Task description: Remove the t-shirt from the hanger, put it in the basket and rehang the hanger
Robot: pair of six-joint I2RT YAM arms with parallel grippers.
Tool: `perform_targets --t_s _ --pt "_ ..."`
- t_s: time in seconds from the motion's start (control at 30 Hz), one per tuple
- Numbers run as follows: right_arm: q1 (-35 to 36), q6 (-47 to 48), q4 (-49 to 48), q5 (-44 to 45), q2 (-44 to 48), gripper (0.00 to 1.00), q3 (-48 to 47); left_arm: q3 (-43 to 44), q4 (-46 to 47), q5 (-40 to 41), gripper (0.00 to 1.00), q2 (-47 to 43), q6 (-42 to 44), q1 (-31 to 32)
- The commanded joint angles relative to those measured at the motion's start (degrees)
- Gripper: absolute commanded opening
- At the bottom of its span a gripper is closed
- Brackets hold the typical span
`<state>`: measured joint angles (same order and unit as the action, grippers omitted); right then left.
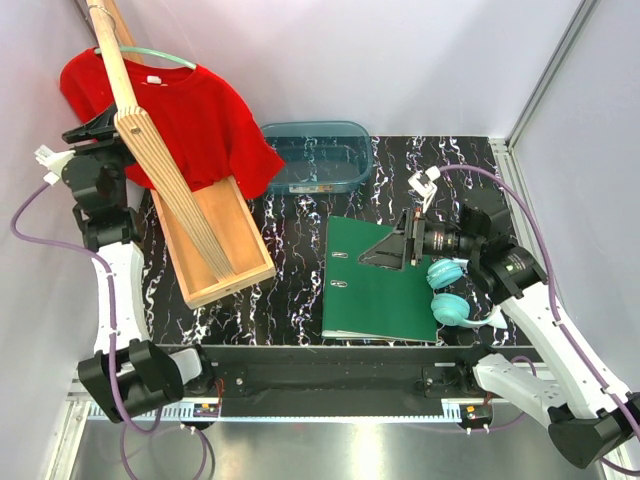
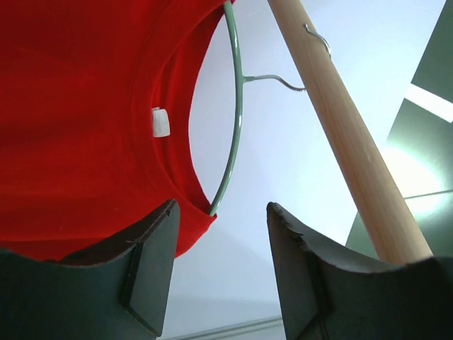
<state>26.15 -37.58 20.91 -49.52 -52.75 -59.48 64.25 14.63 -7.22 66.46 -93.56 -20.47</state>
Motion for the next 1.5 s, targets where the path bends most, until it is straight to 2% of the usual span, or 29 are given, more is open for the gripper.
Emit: perform_targets --t_s 0.0,0.13,0.3,0.5,0.63,0.87,1.1,1.13,1.23,1.3,1.43,1.47 --pt "0.57 1.55 -0.69 0.3 -0.24 1.0 -3.27 4.81 0.41 12.66 0.56 1.12 -2.77 2.62" --pt "0.65 1.72 -0.78 1.7 -2.87 1.0 -4.76 10.89 -2.32 10.84 0.56 4.99 -0.23 4.73" --pt "0.57 2.07 -2.0 6.71 -7.71 1.0 -11.26 6.69 -1.19 11.97 0.54 3.42 1.62 6.49" --pt "0.65 6.2 -6.75 12.86 -20.09 1.0 -23.73 3.26 -1.89 8.02 0.55 1.05 4.79 6.76" --pt "0.65 11.9 -12.99 14.8 -31.95 1.0 -31.64 2.55 -4.25 4.43 0.55 -0.45 8.55 6.67" --pt "0.92 25.08 -12.91 11.99 -55.15 1.0 -58.85 2.2 -9.26 1.34 0.55 -2.56 14.27 6.41" --pt "2.85 28.61 -12.73 7.95 -76.76 0.99 -85.24 -0.61 -11.11 -0.15 0.55 -5.28 19.9 4.56" --pt "3.37 29.49 -12.65 7.77 -78.97 1.0 -91.36 -1.31 -11.99 -0.33 0.55 -6.15 21.65 4.3" --pt "5.66 31.07 -14.13 8.99 -85.93 1.0 -100.09 -2.46 -15.32 0.63 0.55 -8.44 26.3 3.77" --pt "7.06 30.64 -19.3 9.44 -88.82 1.0 -100.92 -2.46 -18.22 1.42 0.56 -9.76 28.68 3.16" --pt "9.17 28.01 -33.96 14.26 -90.15 0.99 -95.39 -3.6 -23.94 3.0 0.57 -12.66 34.3 2.45" --pt "9.62 27.92 -34.87 15.14 -90.77 0.98 -95.64 -3.95 -23.95 2.57 0.58 -13.36 35.19 2.45"
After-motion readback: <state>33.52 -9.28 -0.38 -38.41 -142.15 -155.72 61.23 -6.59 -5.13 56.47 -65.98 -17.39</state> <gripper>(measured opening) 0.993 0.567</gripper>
